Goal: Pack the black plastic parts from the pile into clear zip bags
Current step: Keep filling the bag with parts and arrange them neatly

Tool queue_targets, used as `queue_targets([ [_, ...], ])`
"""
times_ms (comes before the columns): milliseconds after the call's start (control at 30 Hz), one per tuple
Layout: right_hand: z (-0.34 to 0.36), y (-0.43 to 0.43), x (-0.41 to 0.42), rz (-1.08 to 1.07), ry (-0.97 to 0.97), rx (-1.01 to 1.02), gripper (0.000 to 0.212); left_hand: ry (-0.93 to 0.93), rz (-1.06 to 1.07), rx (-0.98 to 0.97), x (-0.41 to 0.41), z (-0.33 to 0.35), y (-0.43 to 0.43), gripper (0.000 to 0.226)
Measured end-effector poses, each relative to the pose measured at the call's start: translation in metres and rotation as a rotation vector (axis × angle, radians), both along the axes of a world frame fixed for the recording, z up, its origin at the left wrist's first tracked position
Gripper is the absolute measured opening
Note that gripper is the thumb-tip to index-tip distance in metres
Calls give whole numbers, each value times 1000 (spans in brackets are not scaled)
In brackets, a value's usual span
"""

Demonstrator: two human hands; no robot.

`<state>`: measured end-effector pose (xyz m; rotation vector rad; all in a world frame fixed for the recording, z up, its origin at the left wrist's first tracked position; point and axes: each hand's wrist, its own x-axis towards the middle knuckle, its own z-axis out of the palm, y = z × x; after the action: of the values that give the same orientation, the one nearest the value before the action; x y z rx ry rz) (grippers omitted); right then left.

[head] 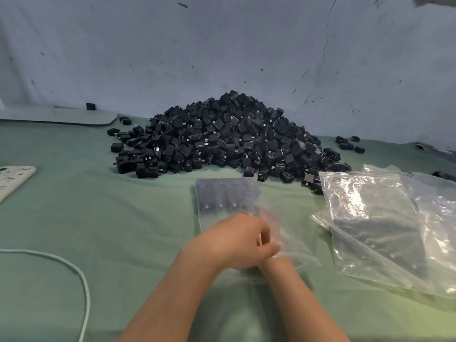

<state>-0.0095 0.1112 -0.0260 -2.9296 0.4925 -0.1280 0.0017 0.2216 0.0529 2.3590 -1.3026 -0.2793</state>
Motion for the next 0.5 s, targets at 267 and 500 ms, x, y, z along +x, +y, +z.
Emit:
queue_targets([
  [267, -12, -20, 21, 46, -116, -107, 35, -95, 266, 7, 95, -35, -40, 41],
  [500, -13, -30, 33, 55, -117, -78, 37, -34, 217, 125, 110, -61, -51, 44],
])
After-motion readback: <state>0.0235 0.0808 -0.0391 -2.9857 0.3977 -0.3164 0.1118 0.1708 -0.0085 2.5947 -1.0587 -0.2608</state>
